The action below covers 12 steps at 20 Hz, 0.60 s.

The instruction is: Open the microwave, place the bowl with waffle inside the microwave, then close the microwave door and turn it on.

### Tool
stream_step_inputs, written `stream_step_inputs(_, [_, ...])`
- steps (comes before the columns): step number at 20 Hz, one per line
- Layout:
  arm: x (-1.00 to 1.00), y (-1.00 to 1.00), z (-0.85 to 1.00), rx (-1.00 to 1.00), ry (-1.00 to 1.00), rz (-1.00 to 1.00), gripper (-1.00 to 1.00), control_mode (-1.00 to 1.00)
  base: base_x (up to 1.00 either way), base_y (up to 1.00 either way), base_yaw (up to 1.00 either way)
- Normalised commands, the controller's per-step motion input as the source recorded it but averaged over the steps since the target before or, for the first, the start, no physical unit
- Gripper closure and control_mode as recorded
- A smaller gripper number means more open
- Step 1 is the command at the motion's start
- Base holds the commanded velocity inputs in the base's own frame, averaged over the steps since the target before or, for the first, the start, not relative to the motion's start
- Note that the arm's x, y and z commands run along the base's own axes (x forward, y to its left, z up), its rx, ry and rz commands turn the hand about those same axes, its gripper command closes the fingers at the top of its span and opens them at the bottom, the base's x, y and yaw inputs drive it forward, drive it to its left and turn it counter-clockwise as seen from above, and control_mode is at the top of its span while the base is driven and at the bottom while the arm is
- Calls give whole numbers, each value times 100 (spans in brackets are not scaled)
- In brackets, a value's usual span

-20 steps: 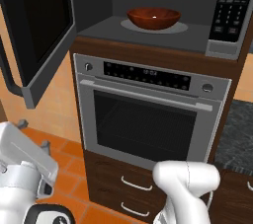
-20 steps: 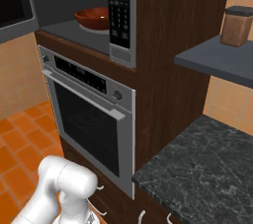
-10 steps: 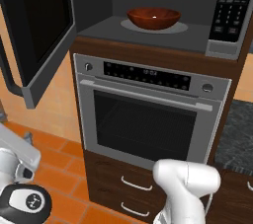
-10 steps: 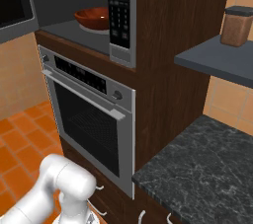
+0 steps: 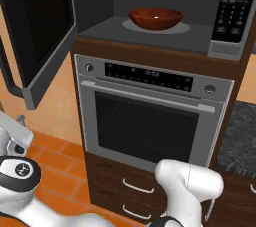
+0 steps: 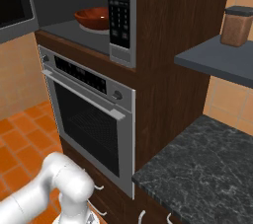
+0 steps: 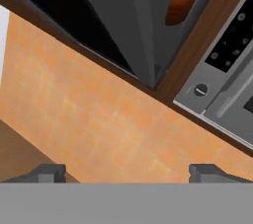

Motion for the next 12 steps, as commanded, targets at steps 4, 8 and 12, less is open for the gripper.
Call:
stream_step_inputs(4, [72,46,-19,0,0,0,-100,-100,0,0,0])
stream_step_inputs(8, [38,73,-27,1,-2,0,-100,-100,0,0,0])
stream_step_inputs(12, [-1,-9,17,1,-21,-3,-100,-100,0,0,0])
